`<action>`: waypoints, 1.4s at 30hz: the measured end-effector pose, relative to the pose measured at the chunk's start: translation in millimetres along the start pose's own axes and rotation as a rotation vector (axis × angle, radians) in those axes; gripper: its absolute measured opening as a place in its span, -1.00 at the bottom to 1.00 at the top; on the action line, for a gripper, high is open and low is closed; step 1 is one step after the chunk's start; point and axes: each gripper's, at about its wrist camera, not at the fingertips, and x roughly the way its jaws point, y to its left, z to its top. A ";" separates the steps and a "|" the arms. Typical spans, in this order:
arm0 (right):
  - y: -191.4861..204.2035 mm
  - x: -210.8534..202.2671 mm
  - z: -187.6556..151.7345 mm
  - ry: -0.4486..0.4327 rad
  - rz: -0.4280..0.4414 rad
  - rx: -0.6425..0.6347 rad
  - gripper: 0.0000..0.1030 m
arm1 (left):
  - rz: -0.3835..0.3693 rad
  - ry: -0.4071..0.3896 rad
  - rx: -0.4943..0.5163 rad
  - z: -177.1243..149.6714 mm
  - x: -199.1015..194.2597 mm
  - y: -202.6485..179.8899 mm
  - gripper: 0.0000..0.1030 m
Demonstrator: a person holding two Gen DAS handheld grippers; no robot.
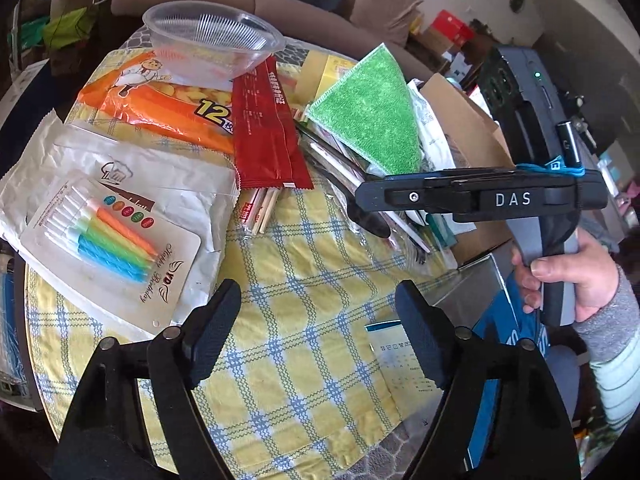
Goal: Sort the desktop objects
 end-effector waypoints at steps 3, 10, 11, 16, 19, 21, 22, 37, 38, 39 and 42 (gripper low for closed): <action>4.5 6.1 7.2 -0.001 0.031 0.003 0.31 | 0.028 -0.017 -0.001 0.7 -3.0 0.9 0.40; 11.1 21.4 40.6 -0.039 0.047 0.064 0.36 | 0.083 -0.046 -0.036 5.3 -7.9 13.0 0.42; 10.5 23.0 46.7 -0.046 0.037 0.075 0.45 | 0.086 -0.045 -0.041 4.9 -7.9 14.2 0.42; 8.4 37.0 74.9 -0.071 -0.023 0.105 0.63 | 0.082 -0.051 -0.063 7.1 -9.8 18.1 0.43; 9.6 47.3 88.3 -0.081 -0.066 0.112 0.66 | 0.079 -0.058 -0.088 9.0 -11.5 23.3 0.44; 11.9 54.7 94.7 -0.083 -0.108 0.114 0.68 | 0.078 -0.063 -0.105 10.4 -12.6 27.0 0.44; 12.5 59.1 97.3 -0.082 -0.123 0.116 0.71 | 0.079 -0.065 -0.112 10.3 -13.4 28.5 0.44; 18.3 91.8 107.7 0.005 -0.304 0.067 0.26 | 0.049 -0.061 -0.141 12.0 -13.3 31.2 0.54; 15.9 87.7 107.5 0.007 -0.293 0.070 0.22 | 0.046 -0.059 -0.141 11.9 -12.1 30.6 0.54; 13.5 83.5 107.6 0.007 -0.283 0.069 0.20 | 0.044 -0.057 -0.140 12.0 -11.1 30.0 0.54; 8.4 68.7 104.0 0.016 -0.251 0.068 0.17 | 0.034 -0.055 -0.137 12.9 -9.0 28.0 0.54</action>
